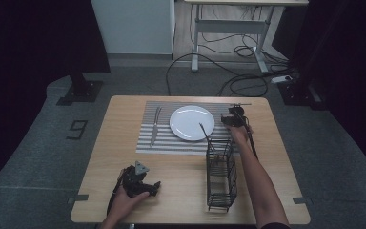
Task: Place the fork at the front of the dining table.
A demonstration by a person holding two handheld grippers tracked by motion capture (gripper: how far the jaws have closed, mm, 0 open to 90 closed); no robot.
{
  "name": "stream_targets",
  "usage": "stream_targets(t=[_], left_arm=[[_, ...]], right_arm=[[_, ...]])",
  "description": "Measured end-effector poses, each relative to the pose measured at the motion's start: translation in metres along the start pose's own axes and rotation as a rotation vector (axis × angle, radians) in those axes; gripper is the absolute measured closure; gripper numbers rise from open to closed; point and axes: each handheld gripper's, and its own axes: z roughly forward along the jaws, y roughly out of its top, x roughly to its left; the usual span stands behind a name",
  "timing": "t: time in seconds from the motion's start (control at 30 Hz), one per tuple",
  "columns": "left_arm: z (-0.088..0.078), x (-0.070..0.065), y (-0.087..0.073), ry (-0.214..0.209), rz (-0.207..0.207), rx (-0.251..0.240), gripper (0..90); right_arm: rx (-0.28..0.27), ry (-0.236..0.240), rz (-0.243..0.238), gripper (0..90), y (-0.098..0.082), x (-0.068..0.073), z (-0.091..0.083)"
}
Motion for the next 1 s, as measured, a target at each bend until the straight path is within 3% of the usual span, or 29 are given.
stream_targets(t=[0.17, 0.23, 0.4, 0.57, 0.6, 0.8, 1.0], left_arm=[[0.0, 0.0, 0.0, 0.0, 0.0, 0.0, 0.0], [0.0, 0.0, 0.0, 0.0, 0.0, 0.0, 0.0], [0.0, 0.0, 0.0, 0.0, 0.0, -0.001, 0.0], [0.0, 0.0, 0.0, 0.0, 0.0, -0.001, 0.0], [0.0, 0.0, 0.0, -0.001, 0.001, -0.001, 0.0], [0.0, 0.0, 0.0, -0.001, 0.001, 0.0, 0.0], [0.0, 0.0, 0.0, -0.001, 0.001, 0.0, 0.0]], right_arm=[[-0.01, 0.033, 0.006, 58.6, 0.002, -0.003, -0.014], [-0.044, 0.029, -0.007, 58.3, -0.001, -0.003, -0.023], [-0.04, 0.022, -0.051, 55.1, -0.009, 0.0, -0.046], [-0.044, 0.026, -0.094, 60.9, -0.024, 0.003, -0.068], [-0.016, 0.031, -0.111, 64.0, -0.028, 0.004, -0.072], [0.007, 0.043, -0.111, 72.4, -0.045, 0.003, -0.074], [0.009, 0.036, -0.078, 80.7, -0.058, -0.002, -0.07]])
